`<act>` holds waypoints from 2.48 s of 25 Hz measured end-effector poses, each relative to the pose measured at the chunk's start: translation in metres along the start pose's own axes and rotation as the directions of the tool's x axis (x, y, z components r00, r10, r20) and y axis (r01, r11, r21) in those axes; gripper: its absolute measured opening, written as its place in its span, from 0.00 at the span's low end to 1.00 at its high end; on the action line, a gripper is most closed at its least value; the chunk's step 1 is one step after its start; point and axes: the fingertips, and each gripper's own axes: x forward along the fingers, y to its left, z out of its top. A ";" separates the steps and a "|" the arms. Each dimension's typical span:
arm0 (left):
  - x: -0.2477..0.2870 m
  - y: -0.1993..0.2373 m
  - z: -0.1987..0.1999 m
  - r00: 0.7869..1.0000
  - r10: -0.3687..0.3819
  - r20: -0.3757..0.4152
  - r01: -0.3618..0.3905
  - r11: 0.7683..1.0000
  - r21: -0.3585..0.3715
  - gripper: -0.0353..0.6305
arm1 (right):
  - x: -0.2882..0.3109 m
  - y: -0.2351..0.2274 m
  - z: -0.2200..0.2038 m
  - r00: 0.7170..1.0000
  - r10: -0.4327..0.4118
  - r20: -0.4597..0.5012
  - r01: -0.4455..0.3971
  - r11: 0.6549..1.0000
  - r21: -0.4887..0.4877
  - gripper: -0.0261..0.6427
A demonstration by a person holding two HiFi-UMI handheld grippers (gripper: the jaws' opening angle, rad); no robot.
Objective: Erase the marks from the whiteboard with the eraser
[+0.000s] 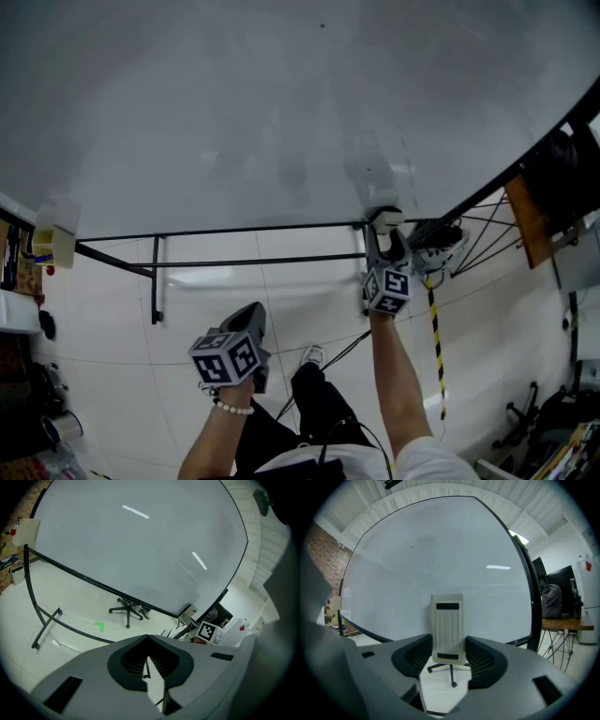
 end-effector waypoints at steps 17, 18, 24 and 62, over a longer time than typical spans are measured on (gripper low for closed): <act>-0.093 0.119 0.030 0.998 0.018 0.056 -0.016 0.999 -0.035 0.05 | 0.011 0.203 -0.014 0.998 0.069 0.008 -0.069 0.997 -0.021 0.42; -0.101 0.128 0.034 0.998 0.022 0.066 -0.020 0.999 -0.038 0.05 | 0.011 0.217 -0.014 0.997 0.070 0.010 -0.070 0.997 -0.019 0.42; -0.153 0.181 0.051 0.993 0.038 0.111 -0.031 0.998 -0.059 0.05 | 0.006 0.312 -0.007 0.995 0.100 0.019 -0.100 0.995 -0.024 0.42; -0.392 0.506 0.081 0.940 0.222 0.260 -0.155 0.955 -0.253 0.05 | 0.025 0.823 -0.024 0.974 0.227 -0.014 -0.227 0.974 0.004 0.42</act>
